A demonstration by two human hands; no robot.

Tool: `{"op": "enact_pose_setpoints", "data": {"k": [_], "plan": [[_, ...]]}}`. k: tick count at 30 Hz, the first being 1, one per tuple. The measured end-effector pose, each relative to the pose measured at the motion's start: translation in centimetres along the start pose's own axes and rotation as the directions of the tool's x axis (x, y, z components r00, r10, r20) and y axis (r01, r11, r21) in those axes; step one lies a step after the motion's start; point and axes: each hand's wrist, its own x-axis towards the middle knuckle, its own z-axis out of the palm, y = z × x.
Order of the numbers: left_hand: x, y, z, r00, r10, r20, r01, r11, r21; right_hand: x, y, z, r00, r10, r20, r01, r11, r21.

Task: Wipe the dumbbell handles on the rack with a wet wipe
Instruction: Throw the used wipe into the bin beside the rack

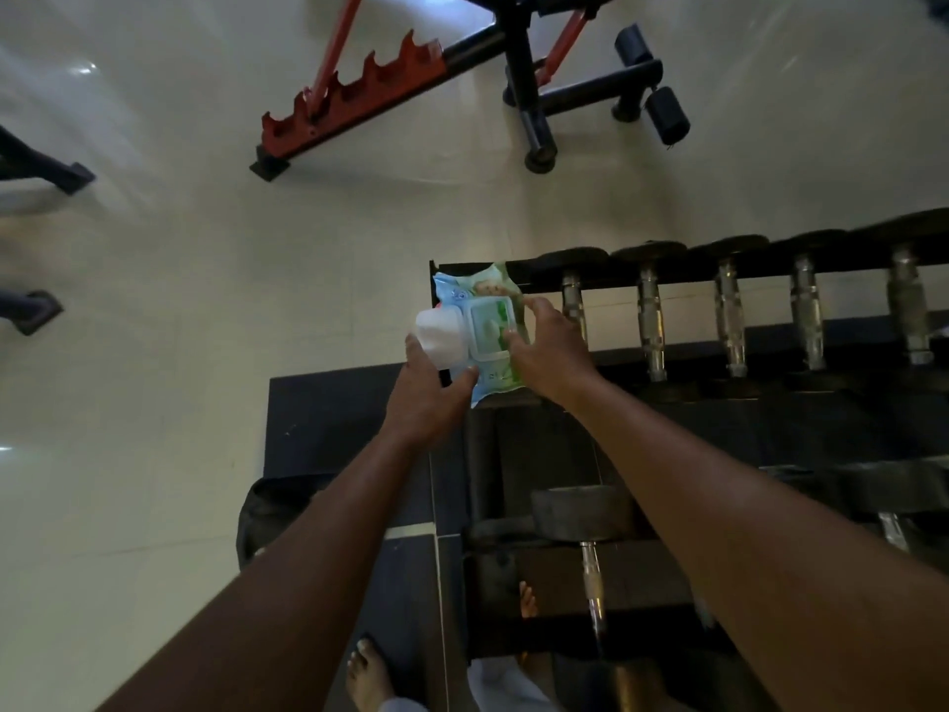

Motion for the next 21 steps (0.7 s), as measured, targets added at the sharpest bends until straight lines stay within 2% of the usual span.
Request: {"op": "enact_pose_setpoints", "data": {"k": [4, 6, 8, 10, 12, 14, 16, 18, 21], "plan": [[-1.2, 0.2, 1.5, 0.95, 0.157, -0.271, -0.157, 0.987, 0.022, 1.3, -0.2, -0.1, 0.977, 0.159, 0.142, -0.18, 0.971, 0.154], [-2.2, 0.6, 1.8, 0.923, 0.24, -0.302, -0.262, 0.964, -0.036, 1.8, -0.3, -0.1, 0.951, 0.246, 0.187, -0.282, 0.937, 0.203], [-2.7, 0.9, 1.9, 0.912, 0.317, -0.259, -0.334, 0.942, -0.024, 2.3, -0.1, 0.0, 0.925, 0.303, 0.228, -0.354, 0.906, 0.232], [-2.4, 0.8, 1.8, 0.917, 0.374, -0.136, -0.35, 0.921, 0.173, 2.9, 0.4, 0.0, 0.909, 0.322, 0.266, -0.396, 0.866, 0.305], [-1.8, 0.9, 1.8, 0.943, 0.333, 0.024, -0.321, 0.883, 0.341, 3.4, 1.1, -0.4, 0.895, 0.323, 0.307, -0.428, 0.814, 0.391], [-1.4, 1.3, 2.0, 0.961, 0.27, 0.061, -0.276, 0.921, 0.276, 3.5, 1.8, -0.7, 0.884, 0.294, 0.365, -0.439, 0.79, 0.427], [-0.9, 1.7, 2.3, 0.964, 0.264, 0.027, -0.264, 0.946, 0.187, 3.7, 2.1, -0.6, 0.88, 0.276, 0.387, -0.43, 0.809, 0.401], [-0.5, 1.5, 2.5, 0.966, 0.26, -0.003, -0.256, 0.951, 0.175, 4.2, 2.1, -0.2, 0.871, 0.298, 0.39, -0.442, 0.822, 0.358], [-0.1, 0.3, 2.6, 0.963, 0.27, 0.023, -0.269, 0.942, 0.2, 4.6, 2.0, -0.1, 0.841, 0.336, 0.425, -0.497, 0.79, 0.358]]}}
